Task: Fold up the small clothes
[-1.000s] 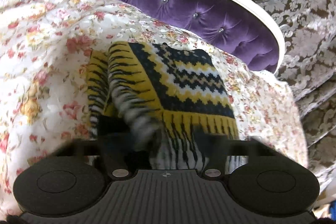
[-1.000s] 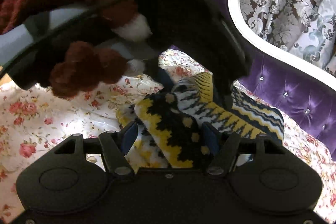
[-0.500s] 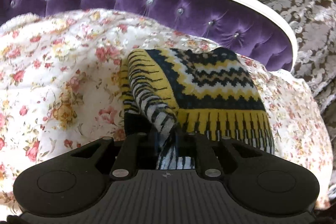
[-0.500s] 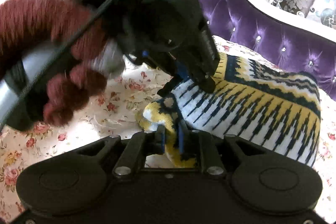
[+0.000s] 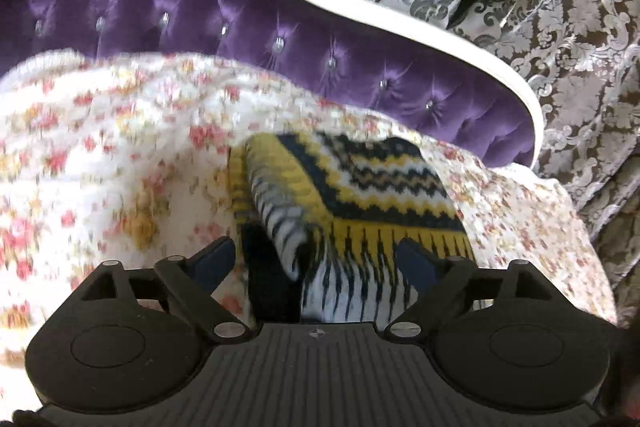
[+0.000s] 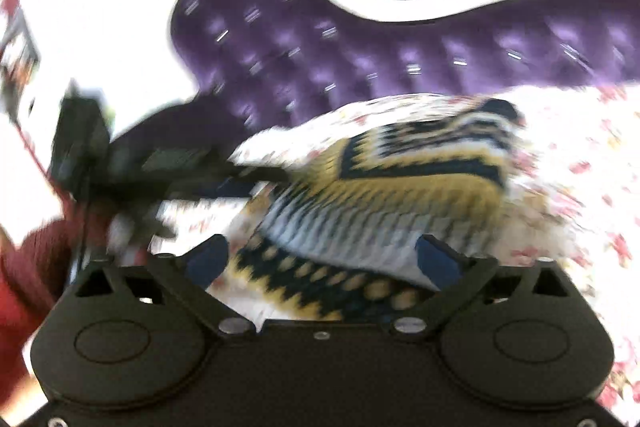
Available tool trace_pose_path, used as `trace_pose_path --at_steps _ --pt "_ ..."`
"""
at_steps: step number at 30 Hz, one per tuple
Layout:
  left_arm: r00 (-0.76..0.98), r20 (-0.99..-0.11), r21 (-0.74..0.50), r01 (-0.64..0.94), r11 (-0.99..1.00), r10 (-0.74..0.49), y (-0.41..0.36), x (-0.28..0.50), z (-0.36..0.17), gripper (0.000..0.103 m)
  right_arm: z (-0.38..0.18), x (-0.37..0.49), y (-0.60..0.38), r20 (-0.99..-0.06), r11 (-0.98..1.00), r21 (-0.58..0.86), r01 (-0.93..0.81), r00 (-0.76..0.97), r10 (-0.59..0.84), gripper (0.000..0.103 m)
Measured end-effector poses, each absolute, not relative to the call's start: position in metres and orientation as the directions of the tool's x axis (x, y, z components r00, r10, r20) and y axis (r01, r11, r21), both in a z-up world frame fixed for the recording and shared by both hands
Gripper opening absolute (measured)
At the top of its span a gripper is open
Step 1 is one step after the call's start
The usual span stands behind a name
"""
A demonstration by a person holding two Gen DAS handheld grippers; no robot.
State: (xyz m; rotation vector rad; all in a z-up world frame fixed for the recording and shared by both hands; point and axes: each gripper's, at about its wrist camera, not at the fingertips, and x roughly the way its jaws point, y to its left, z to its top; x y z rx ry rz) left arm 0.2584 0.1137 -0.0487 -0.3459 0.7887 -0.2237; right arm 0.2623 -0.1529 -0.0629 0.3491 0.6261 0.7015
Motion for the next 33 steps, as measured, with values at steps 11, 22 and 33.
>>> trace_pose_path --at_steps 11,22,33 --pt "0.598 -0.705 -0.43 0.067 0.9 -0.381 0.103 0.253 -0.088 0.089 -0.1 0.327 -0.201 -0.409 0.64 0.722 -0.262 0.585 0.7 0.103" --pt "0.571 -0.658 -0.565 0.055 0.823 -0.49 0.094 0.275 -0.097 0.092 -0.121 0.362 -0.177 -0.36 0.564 0.756 -0.332 0.508 0.783 0.103" --pt "0.488 -0.604 -0.692 0.073 0.719 -0.631 0.096 0.244 -0.093 0.05 -0.101 0.321 -0.184 -0.504 0.653 0.711 -0.261 0.46 0.731 0.054"
